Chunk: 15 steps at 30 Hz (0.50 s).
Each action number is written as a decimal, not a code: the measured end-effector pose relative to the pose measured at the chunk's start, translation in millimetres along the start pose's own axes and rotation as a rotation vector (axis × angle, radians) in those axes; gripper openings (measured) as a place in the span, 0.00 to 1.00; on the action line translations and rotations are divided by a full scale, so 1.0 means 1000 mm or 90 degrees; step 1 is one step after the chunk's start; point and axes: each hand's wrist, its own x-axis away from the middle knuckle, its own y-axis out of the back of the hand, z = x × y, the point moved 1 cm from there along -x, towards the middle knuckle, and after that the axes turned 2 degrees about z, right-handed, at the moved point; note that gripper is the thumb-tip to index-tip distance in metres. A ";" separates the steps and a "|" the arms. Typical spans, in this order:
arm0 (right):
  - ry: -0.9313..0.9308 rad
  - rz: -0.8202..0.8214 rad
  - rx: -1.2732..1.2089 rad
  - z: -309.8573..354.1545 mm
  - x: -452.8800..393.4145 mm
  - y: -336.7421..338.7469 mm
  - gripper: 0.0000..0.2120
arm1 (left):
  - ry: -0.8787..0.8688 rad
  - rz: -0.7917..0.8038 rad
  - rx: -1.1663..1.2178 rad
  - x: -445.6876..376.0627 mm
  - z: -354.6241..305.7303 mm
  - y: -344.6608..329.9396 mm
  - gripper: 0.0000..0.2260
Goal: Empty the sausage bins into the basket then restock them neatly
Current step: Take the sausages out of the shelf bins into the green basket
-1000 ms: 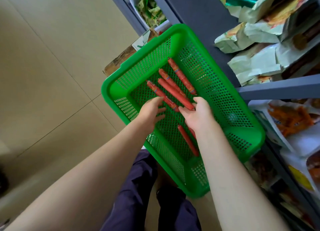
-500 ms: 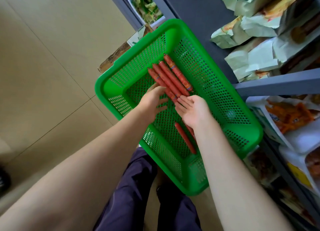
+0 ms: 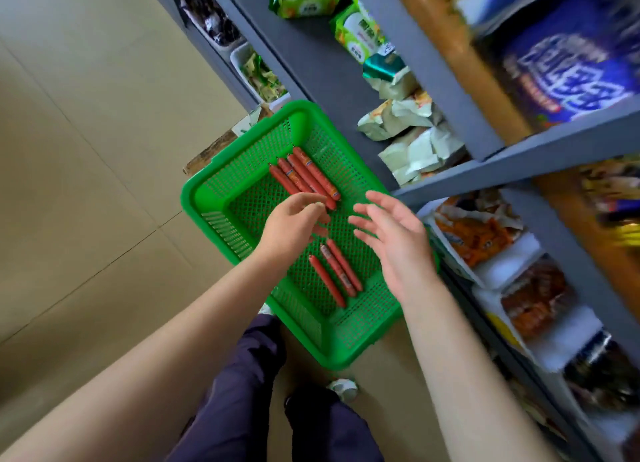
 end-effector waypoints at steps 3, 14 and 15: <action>0.230 -0.011 0.193 0.084 0.086 0.024 0.12 | -0.147 0.039 0.006 0.074 -0.072 -0.035 0.06; 0.702 -0.495 0.502 0.304 0.389 0.191 0.10 | -0.844 0.231 -0.231 0.332 -0.293 -0.209 0.09; 0.714 -0.550 0.515 0.312 0.399 0.211 0.10 | -0.924 0.216 -0.278 0.342 -0.301 -0.226 0.10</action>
